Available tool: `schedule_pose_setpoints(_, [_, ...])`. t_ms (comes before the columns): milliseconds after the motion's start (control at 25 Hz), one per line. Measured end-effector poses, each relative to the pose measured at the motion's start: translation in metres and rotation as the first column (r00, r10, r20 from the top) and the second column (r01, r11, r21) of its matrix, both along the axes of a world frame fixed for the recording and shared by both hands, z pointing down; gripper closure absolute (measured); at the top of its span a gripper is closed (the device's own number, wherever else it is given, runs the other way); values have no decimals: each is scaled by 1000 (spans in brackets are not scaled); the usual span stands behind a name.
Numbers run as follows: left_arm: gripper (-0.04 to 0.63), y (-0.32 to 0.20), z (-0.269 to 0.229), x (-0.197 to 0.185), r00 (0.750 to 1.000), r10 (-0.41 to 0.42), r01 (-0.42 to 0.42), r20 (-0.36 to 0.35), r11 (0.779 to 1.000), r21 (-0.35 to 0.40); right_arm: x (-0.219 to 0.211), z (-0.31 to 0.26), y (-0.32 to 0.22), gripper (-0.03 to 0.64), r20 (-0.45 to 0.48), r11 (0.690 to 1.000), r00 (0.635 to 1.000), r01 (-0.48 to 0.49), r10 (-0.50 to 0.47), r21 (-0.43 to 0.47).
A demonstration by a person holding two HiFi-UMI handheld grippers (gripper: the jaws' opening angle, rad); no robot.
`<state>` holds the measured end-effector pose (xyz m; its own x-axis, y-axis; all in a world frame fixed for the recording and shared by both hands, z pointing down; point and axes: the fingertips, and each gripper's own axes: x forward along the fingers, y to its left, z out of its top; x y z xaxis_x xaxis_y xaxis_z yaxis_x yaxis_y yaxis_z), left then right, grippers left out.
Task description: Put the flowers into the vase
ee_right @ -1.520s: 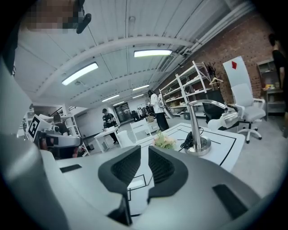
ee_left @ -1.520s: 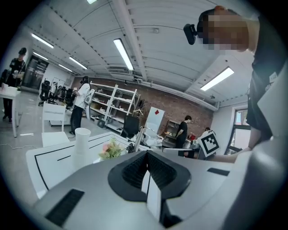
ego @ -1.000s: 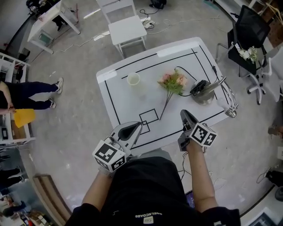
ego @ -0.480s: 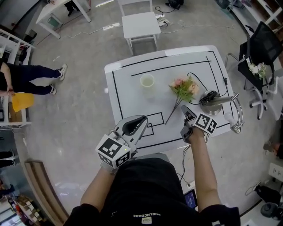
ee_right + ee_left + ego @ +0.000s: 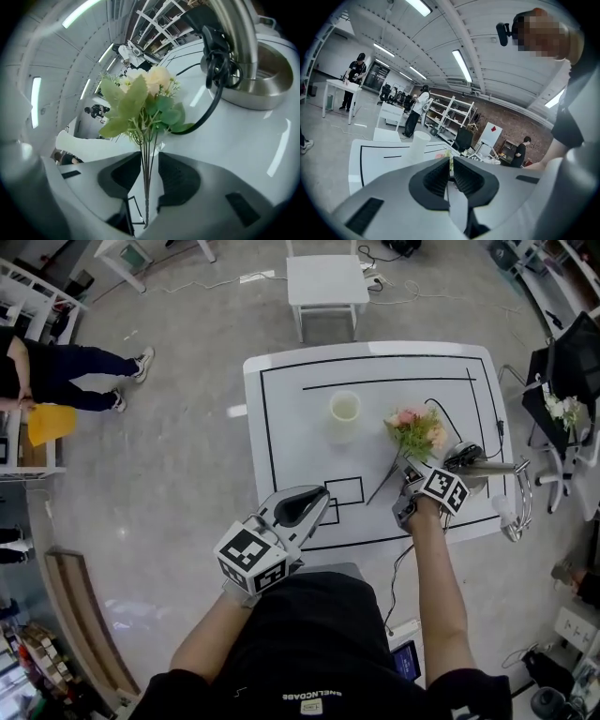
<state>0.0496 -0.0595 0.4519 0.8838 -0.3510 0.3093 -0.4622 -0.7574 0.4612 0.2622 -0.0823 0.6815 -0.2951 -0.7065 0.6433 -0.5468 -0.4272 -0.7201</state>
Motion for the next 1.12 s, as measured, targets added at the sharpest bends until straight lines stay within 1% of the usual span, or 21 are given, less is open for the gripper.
schedule_pose_setpoints(120, [589, 3, 4, -5, 1000, -7, 7, 2, 1000, -11, 1, 5, -2, 501, 10, 1000, 1000, 2, -1, -12])
schedule_pose_setpoints(240, [589, 5, 6, -9, 1000, -12, 12, 7, 1000, -19, 0, 9, -4, 558, 10, 1000, 1000, 12, -12, -22])
schedule_pose_setpoints(280, [589, 6, 6, -10, 1000, -13, 13, 10, 1000, -19, -1, 9, -5, 567, 9, 1000, 1000, 15, -15, -20])
schedule_pose_setpoints(440, [589, 7, 10, -12, 1000, -20, 20, 16, 1000, -23, -3, 7, -9, 591, 18, 1000, 1000, 19, -19, 9])
schedule_pose_setpoints(600, [589, 7, 11, -15, 999, -23, 24, 23, 999, -25, -4, -3, -11, 597, -9, 998, 999, 37, -36, 50])
schedule_pose_setpoints(760, [589, 7, 9, -18, 999, -23, 23, 24, 999, -25, -6, -20, -14, 598, -14, 994, 1000, 24, -22, 111])
schedule_pose_setpoints(920, [589, 11, 8, -19, 1000, -8, 9, 27, 1000, -25, -8, -44, -21, 598, -27, 981, 1000, 20, -15, 194])
schedule_pose_setpoints(1120, [589, 14, 6, -20, 1000, 9, -8, 20, 1000, -25, -13, -86, -35, 598, -109, 951, 993, 69, -38, 300])
